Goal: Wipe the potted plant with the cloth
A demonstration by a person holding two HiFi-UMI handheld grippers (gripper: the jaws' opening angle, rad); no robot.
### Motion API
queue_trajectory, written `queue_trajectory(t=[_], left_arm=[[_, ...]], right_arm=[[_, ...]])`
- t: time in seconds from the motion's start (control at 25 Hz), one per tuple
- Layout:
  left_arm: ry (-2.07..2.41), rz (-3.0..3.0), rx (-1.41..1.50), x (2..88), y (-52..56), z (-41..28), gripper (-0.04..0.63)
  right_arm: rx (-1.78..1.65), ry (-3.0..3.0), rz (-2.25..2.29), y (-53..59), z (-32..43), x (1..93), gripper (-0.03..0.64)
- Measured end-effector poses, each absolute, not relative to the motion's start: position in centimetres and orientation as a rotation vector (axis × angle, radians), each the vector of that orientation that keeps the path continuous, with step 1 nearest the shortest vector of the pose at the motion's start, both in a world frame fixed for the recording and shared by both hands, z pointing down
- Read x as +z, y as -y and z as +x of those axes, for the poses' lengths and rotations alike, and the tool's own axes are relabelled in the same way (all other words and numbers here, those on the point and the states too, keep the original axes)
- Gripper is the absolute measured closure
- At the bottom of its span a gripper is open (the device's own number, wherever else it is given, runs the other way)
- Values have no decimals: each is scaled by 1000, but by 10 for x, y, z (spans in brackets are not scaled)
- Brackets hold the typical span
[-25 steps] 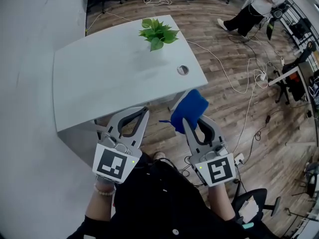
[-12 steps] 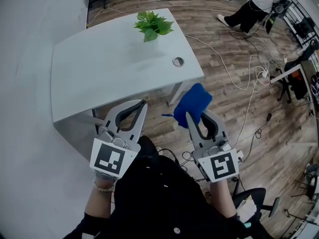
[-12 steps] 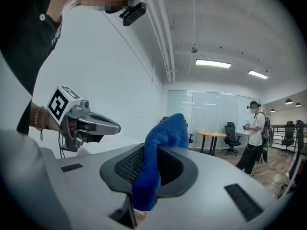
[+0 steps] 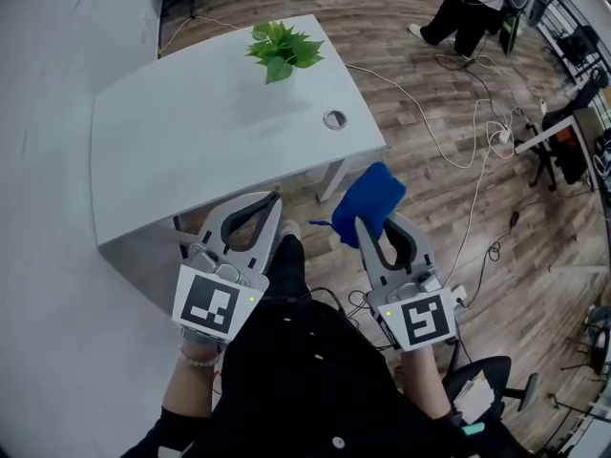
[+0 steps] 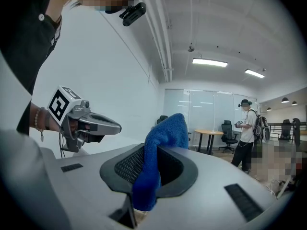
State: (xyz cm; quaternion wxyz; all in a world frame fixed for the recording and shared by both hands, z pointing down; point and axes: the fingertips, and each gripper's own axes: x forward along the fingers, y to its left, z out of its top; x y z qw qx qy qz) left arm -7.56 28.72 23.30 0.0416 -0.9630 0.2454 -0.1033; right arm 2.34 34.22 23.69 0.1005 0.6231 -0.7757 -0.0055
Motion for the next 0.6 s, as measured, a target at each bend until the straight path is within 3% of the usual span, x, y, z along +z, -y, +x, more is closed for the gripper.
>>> queue_trajectory(t=[0.6], left_arm=[[-676, -2982, -298, 242, -206, -30, 581]], right_arm=[[-3, 2224, 1885, -268, 68, 243, 522]])
